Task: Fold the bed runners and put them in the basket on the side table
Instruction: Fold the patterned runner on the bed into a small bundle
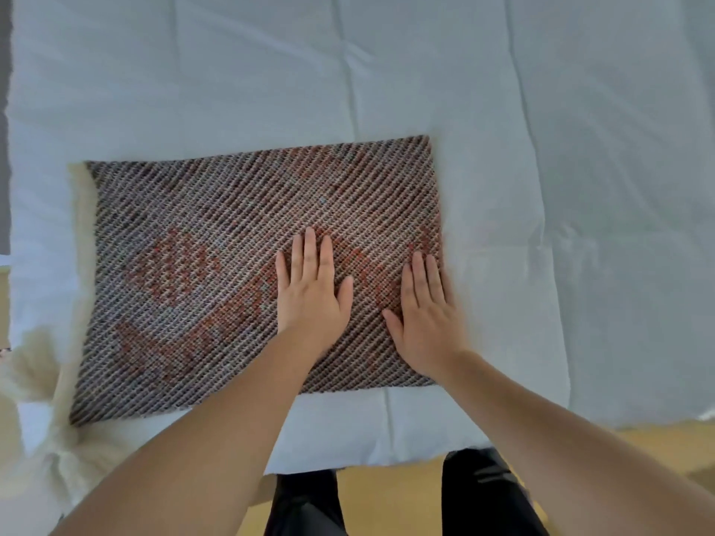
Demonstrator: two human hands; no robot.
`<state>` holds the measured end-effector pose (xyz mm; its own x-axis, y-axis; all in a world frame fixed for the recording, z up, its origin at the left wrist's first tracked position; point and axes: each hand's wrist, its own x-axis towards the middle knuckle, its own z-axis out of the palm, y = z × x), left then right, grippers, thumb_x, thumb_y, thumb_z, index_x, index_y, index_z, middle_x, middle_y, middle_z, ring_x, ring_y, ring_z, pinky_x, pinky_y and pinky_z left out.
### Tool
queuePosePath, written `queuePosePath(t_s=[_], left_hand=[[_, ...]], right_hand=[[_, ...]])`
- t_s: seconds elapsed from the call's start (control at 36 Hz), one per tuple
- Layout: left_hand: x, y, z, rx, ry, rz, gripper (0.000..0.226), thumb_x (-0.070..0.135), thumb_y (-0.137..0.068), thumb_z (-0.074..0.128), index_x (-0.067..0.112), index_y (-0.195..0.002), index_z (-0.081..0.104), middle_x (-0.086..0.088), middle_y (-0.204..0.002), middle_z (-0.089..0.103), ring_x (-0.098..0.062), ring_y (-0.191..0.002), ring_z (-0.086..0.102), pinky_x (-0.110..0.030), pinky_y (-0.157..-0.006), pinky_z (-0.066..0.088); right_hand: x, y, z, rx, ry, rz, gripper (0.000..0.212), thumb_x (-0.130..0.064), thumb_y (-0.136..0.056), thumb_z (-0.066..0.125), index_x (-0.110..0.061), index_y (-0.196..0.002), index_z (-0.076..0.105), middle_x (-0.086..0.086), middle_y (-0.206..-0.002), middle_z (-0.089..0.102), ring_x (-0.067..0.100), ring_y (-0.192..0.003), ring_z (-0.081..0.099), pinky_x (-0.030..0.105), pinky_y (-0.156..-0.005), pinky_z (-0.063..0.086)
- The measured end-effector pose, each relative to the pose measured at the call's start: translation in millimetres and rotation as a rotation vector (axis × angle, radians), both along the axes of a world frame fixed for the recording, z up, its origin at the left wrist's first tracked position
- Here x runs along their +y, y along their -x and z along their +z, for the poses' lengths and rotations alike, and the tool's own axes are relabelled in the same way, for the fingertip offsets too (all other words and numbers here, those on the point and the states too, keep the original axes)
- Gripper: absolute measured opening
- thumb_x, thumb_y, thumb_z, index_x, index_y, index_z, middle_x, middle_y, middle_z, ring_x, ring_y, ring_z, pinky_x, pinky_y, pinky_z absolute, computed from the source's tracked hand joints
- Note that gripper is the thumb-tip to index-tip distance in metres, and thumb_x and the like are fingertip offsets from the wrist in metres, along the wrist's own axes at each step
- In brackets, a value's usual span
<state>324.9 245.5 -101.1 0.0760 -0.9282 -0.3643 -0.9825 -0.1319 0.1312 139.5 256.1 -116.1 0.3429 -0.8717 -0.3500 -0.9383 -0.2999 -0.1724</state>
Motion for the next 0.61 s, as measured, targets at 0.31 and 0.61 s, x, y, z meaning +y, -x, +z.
queuePosePath(t_s=[0.31, 0.61], left_hand=[[21, 61, -14, 0.067, 0.027, -0.004, 0.070, 0.049, -0.095, 0.012, 0.011, -0.150, -0.007, -0.013, -0.159, -0.007, -0.029, -0.146, -0.012, -0.050, -0.117, -0.009], [47, 120, -8, 0.217, -0.024, -0.130, 0.066, 0.045, -0.097, 0.014, 0.013, -0.148, -0.013, -0.011, -0.159, -0.012, -0.024, -0.145, -0.017, -0.043, -0.116, -0.014]], right_hand=[[24, 50, -2, -0.399, -0.064, -0.017, 0.058, -0.038, -0.102, 0.020, -0.001, -0.148, 0.024, 0.018, -0.158, 0.015, 0.026, -0.147, 0.012, 0.036, -0.120, 0.014], [-145, 17, 42, -0.703, -0.311, -0.637, 0.061, -0.031, -0.091, 0.056, -0.017, -0.145, 0.032, -0.002, -0.111, 0.061, 0.016, -0.101, 0.061, 0.033, -0.091, 0.048]])
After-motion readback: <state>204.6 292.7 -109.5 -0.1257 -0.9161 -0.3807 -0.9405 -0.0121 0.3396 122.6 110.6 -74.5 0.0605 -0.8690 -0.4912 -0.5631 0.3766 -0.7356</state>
